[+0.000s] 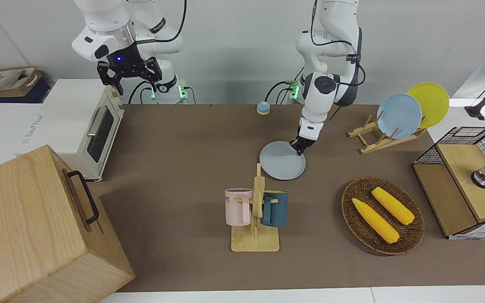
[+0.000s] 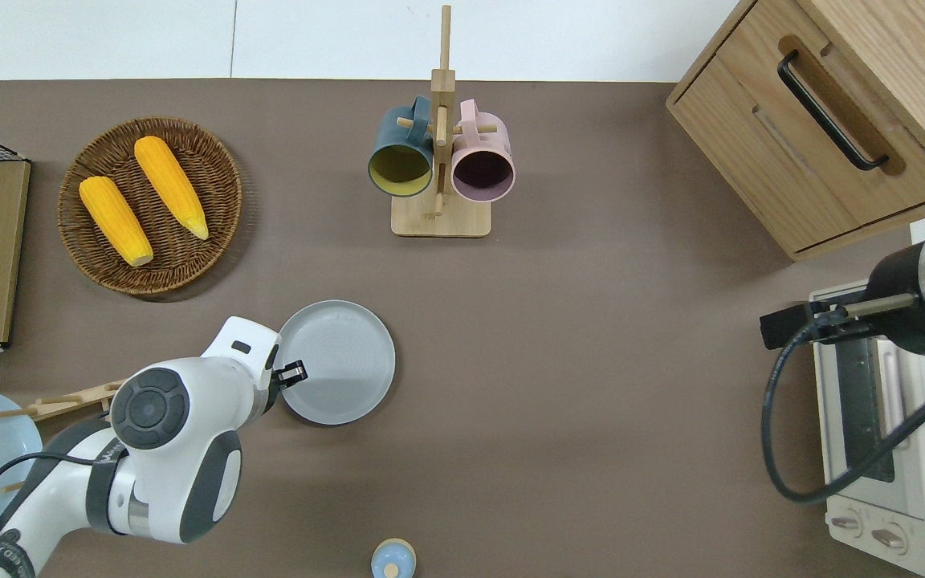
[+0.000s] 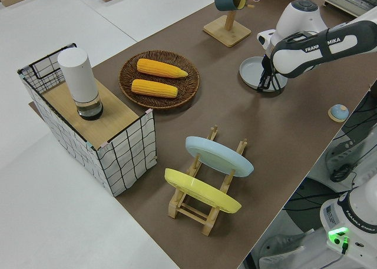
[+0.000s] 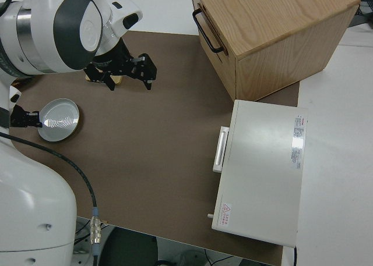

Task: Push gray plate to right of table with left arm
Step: 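Push the gray plate with the left gripper across the table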

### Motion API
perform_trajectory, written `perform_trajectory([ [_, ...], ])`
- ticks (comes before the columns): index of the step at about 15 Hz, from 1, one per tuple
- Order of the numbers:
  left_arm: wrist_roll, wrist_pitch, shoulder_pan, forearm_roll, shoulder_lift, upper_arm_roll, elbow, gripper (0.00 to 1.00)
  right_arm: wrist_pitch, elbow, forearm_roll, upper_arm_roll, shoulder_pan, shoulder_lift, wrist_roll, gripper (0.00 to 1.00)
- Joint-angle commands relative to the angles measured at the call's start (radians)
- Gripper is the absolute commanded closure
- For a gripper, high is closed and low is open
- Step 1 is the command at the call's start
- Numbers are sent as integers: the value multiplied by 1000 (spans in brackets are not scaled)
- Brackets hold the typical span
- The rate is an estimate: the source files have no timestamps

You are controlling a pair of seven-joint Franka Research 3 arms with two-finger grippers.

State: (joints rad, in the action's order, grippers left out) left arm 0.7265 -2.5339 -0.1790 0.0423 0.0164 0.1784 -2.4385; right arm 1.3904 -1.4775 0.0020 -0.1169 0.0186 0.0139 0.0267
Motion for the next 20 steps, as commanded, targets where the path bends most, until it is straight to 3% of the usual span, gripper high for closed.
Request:
perform_trajectory([
  [1, 106, -8, -13, 5, 74, 58, 58, 1000, -14, 8, 10, -13, -20, 3, 2, 17],
  [4, 227, -2, -23, -5, 109, 111, 105, 1000, -14, 8, 10, -13, -20, 3, 1, 17],
  [6, 266, 3, -54, -7, 142, 118, 148, 1000, -14, 8, 10, -15, -20, 3, 1, 17],
  [11, 416, 4, -169, -13, 206, 115, 242, 1000, -14, 8, 10, -15, -20, 3, 1, 17],
  [16, 626, 7, -264, -130, 298, 115, 367, 1000, -14, 8, 10, -15, -20, 3, 2, 17],
  [20, 711, 14, -310, -186, 362, 115, 446, 1000, -14, 8, 10, -15, -20, 3, 1, 17],
])
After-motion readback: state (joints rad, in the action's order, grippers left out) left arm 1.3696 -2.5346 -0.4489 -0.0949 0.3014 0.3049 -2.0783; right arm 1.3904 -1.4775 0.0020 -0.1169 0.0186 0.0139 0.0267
